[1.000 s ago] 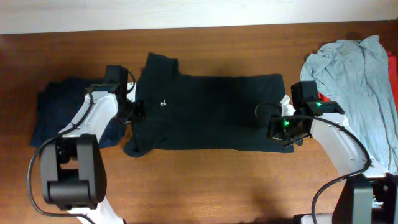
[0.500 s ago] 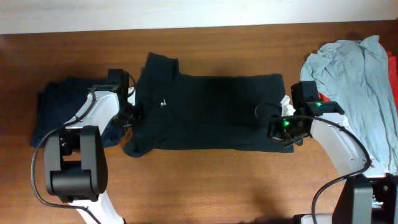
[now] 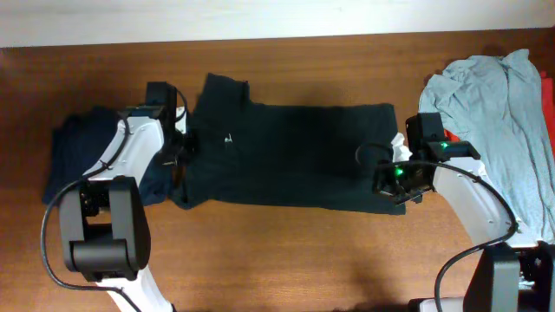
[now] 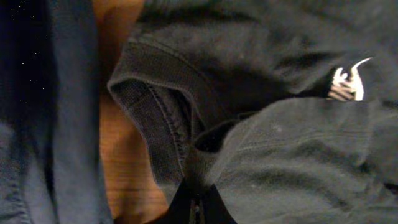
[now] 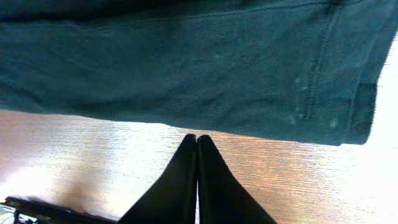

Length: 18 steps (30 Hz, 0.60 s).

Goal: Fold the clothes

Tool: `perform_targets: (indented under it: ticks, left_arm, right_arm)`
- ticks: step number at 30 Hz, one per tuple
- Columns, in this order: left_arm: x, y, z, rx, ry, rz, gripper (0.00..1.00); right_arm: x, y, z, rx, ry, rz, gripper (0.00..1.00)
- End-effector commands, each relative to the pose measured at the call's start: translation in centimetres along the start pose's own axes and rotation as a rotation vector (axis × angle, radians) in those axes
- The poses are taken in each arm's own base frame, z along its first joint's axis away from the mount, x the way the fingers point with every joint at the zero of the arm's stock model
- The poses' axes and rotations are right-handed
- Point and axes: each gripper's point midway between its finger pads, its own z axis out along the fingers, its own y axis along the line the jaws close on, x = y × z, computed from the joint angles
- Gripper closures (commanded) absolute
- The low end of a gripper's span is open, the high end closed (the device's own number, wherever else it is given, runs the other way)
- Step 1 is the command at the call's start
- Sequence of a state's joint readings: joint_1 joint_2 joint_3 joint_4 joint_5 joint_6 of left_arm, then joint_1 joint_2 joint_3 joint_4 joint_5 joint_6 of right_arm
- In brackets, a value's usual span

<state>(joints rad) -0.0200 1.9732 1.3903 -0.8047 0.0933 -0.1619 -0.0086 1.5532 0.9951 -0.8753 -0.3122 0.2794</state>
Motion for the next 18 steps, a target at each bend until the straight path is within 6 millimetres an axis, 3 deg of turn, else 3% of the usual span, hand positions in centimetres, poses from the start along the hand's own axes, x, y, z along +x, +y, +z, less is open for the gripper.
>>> perform_targets:
  ticks: [1, 18]
  left_arm:
    - [-1.4, 0.4, -0.6, -0.026, -0.039, -0.002, 1.00]
    - [0.0, 0.7, -0.6, -0.042, 0.021, 0.000, 0.98]
  right_arm:
    - [-0.2, 0.1, -0.3, 0.006, -0.015, -0.017, 0.96]
    - [-0.2, 0.1, -0.3, 0.005, -0.015, -0.017, 0.96]
